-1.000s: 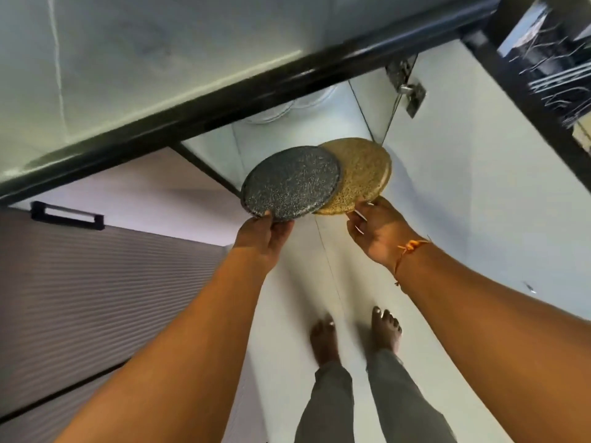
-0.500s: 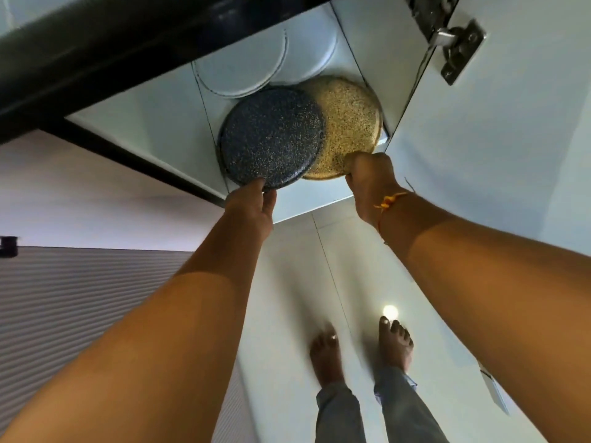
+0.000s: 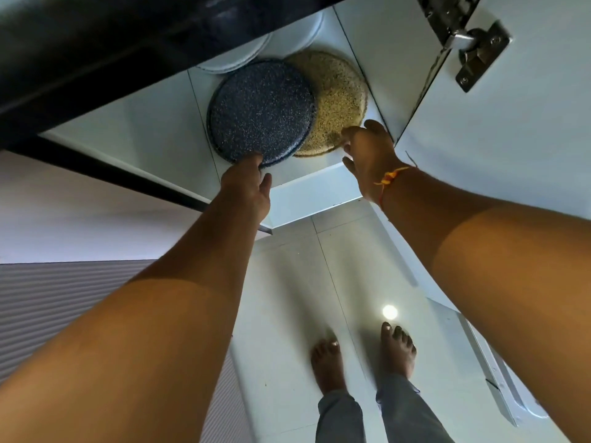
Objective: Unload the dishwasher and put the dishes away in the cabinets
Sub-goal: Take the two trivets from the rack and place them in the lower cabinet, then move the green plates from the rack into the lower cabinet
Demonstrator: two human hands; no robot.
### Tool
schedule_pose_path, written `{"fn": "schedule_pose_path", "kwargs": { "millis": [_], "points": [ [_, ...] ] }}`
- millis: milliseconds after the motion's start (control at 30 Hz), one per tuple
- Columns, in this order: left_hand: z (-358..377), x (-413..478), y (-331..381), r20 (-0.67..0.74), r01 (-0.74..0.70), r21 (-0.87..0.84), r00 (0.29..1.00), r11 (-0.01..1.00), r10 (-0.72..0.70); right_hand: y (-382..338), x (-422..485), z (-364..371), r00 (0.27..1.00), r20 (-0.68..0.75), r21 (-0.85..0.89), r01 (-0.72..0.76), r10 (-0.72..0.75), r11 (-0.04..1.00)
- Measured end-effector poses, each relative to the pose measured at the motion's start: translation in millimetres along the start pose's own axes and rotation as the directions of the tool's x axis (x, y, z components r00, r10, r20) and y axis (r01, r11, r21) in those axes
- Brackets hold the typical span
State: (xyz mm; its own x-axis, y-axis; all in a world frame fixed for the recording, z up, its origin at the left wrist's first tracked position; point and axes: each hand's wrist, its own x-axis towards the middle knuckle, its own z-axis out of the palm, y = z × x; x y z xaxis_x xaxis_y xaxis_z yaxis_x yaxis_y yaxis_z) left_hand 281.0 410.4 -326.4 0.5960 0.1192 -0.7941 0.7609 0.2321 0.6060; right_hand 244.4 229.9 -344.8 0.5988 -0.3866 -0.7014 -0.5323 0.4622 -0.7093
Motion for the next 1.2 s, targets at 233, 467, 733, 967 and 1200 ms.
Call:
{"fn": "schedule_pose_path", "kwargs": {
  "millis": [233, 467, 733, 967, 1200],
  "points": [
    [-11.1, -30.1, -18.6, 0.035, -0.041, 0.23, 0.999, 0.972, 0.034, 5.3, -36.0, -10.0, 0.999, 0.04, -0.109, 0.011, -0.007, 0.994],
    [-42.8, -133.1, -68.9, 0.108, -0.046, 0.542, 0.994, 0.839, -0.015, 42.4, -151.3, -37.7, 0.993, 0.079, -0.397, 0.113, -0.089, 0.911],
    [-66.2, -282.5, -112.9, 0.206, -0.005, 0.571, 0.969, 0.821, -0.137, 57.3, -313.5, -108.4, 0.998, 0.018, -0.362, 0.059, -0.056, 0.93],
    [-81.2, -380.4, -172.4, 0.269, -0.046, 0.667, 0.946, 0.743, -0.182, 85.1, -410.5, -203.9, 1.0, 0.003, -0.327, 0.02, -0.02, 0.945],
    [-29.3, -476.3, -263.9, 0.295, -0.084, 0.757, 0.929, 0.648, -0.224, 89.3, -487.4, -333.1, 0.992, -0.117, -0.184, 0.015, -0.038, 0.983]
  ]
}}
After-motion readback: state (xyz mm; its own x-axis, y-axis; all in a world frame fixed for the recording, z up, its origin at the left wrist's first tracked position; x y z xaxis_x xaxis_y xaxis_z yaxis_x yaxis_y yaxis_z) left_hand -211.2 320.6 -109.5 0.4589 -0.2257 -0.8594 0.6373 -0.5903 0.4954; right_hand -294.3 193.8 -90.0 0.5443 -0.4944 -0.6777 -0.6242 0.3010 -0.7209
